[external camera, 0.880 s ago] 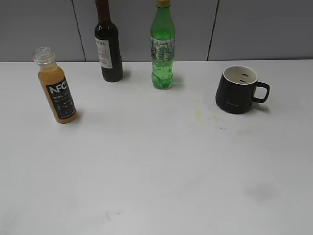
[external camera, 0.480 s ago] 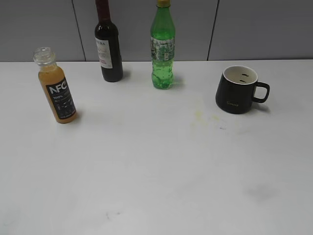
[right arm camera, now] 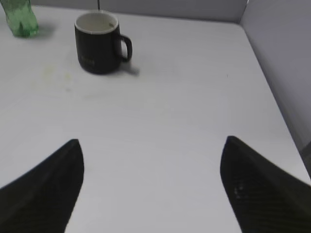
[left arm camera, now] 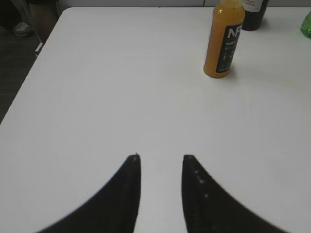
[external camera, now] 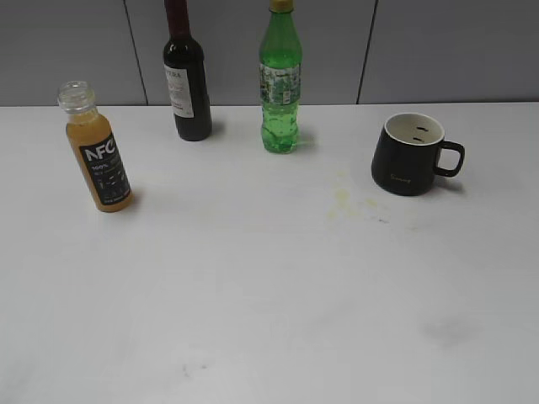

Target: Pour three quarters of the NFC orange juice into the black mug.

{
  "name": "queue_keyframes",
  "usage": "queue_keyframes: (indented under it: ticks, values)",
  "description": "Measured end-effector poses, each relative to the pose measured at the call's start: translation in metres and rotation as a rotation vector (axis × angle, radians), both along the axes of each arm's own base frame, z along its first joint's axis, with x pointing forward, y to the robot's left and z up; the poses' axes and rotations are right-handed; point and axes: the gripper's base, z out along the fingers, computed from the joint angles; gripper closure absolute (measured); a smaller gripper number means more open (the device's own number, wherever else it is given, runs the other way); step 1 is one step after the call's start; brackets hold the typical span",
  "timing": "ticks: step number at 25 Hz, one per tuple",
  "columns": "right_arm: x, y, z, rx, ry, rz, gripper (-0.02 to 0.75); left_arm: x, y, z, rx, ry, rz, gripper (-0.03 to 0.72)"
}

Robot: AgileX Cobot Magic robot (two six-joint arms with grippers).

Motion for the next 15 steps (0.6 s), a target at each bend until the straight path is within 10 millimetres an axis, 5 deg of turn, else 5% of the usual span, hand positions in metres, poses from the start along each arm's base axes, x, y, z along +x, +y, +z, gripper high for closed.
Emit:
queue_keyframes:
  ticks: [6,15]
  values:
    - [0.02,0.001,0.019,0.051,-0.223,-0.008,0.047,0.0,0.0,0.0,0.0,0.0,0.0,0.452]
    - [0.08,0.005,0.003,0.059,-0.303,-0.002,0.047,0.0,0.0,0.0,0.0,0.0,0.0,0.452]
